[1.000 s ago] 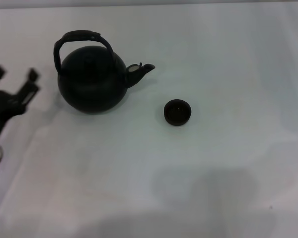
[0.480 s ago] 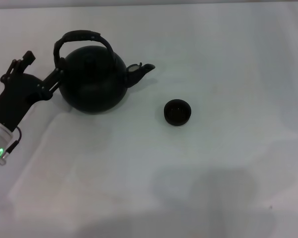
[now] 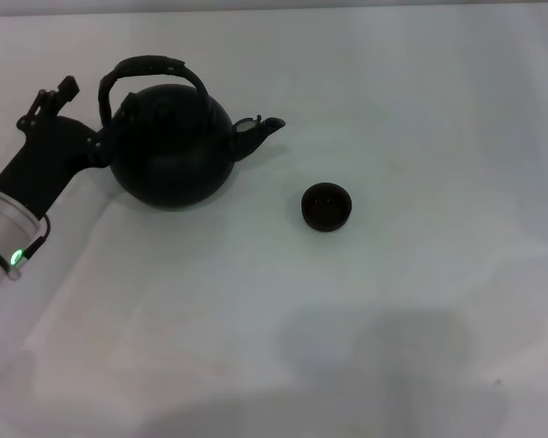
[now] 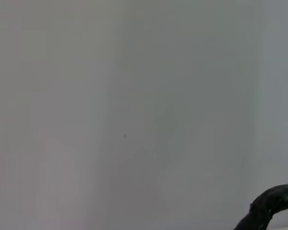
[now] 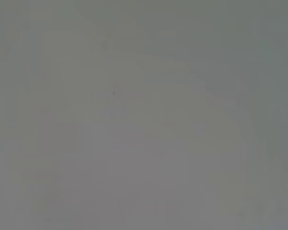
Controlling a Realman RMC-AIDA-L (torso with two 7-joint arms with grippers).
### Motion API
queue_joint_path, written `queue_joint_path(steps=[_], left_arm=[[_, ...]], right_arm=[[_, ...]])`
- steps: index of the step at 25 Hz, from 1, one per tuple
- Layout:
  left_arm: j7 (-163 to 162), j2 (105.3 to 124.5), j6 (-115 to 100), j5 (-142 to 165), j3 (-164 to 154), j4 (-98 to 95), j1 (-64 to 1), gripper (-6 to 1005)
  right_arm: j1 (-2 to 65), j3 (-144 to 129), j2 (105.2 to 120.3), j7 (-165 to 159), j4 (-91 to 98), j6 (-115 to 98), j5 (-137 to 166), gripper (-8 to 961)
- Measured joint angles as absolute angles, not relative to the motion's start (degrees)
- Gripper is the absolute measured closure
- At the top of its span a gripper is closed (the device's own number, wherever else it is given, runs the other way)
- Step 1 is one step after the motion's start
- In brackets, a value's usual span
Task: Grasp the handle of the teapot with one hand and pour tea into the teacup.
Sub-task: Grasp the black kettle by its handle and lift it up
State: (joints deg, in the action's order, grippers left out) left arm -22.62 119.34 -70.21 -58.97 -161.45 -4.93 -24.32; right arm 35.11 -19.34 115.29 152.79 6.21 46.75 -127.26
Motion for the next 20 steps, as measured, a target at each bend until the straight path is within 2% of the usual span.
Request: queue_joint_path(steps=[7, 13, 20], left_arm=[[-21.19, 119.44, -67.74, -59.01, -161.55, -6.57, -24.84, 185], [-21.13, 119.44, -67.33, -59.08, -161.54, -6.73, -25.18, 376], [-21.10, 119.44, -67.32, -59.08, -161.54, -7.05, -25.33, 539]], right_arm=[[34.38, -19.34, 115.23, 152.67, 6.78, 46.75, -127.26, 125], [34.29, -19.34, 115.20, 152.65, 6.78, 46.72, -127.26, 125], [34.24, -19.64, 115.13, 152.62, 6.77, 46.60, -127.26, 124]])
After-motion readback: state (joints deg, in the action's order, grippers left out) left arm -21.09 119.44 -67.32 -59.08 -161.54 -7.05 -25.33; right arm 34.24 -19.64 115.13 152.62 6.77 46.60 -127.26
